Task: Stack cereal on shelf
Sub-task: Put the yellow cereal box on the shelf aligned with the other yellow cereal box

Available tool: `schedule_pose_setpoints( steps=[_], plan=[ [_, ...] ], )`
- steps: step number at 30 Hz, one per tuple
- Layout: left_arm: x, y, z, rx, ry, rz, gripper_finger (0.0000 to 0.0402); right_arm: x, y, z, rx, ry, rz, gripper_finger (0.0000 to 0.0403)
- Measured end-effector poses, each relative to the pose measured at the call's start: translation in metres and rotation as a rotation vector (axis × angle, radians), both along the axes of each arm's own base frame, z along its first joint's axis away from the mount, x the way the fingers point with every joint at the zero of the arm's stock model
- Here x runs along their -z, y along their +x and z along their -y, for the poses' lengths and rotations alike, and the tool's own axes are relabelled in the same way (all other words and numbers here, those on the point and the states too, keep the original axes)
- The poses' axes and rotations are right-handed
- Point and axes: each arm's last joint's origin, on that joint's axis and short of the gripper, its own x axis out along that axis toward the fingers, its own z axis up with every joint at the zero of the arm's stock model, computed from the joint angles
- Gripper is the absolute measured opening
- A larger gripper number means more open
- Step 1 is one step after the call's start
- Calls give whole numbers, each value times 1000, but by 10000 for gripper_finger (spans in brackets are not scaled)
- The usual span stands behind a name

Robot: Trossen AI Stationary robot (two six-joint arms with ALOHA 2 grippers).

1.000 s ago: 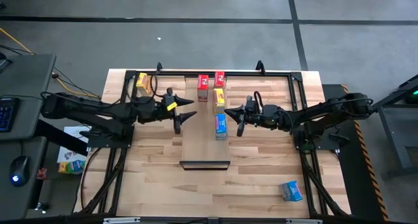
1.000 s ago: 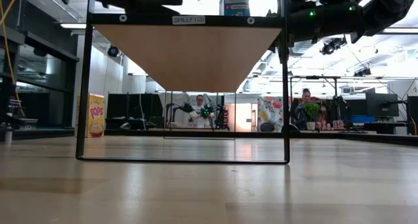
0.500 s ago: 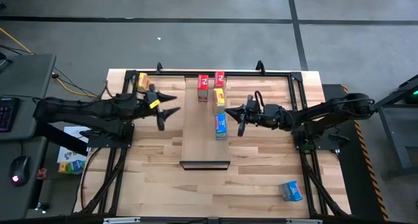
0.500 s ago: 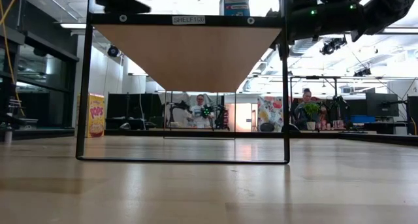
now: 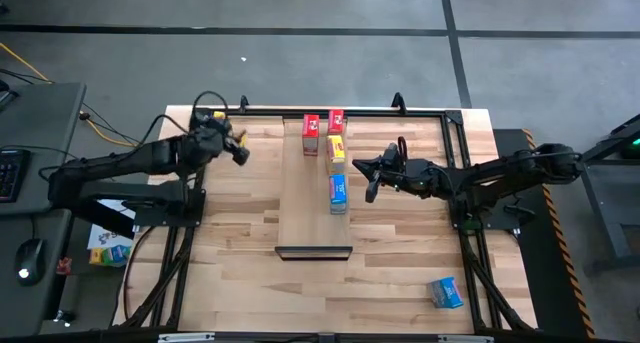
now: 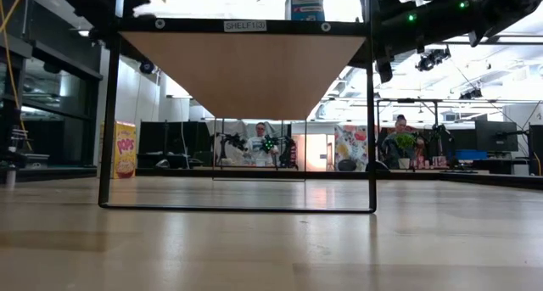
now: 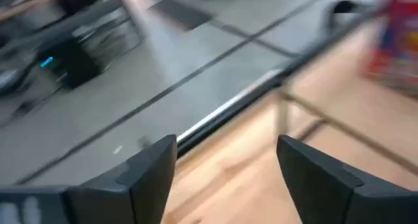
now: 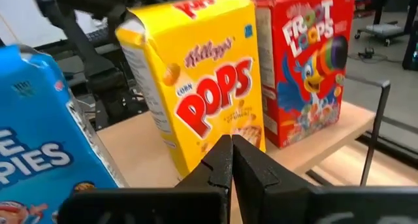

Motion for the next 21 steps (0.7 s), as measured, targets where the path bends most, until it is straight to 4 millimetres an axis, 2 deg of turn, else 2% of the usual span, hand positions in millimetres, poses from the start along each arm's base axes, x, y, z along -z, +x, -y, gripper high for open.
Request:
schedule_pose_setpoints(
  steps=[4,9,14,19,21],
  plan=[
    [3,-13,-17,-165,-51,-65,287,3,0,0,4,15,-21,24],
    [8,-27,-36,-272,-185,-80,317,4,-1,1,17,11,-37,70],
    [17,-37,-60,-391,-284,-102,323,4,-1,1,17,6,-40,104],
    [27,-43,-85,-465,-390,-66,323,5,-1,1,17,6,-47,112],
    [28,-44,-88,-496,-392,-56,323,5,-1,1,17,6,-50,113]
  ],
)
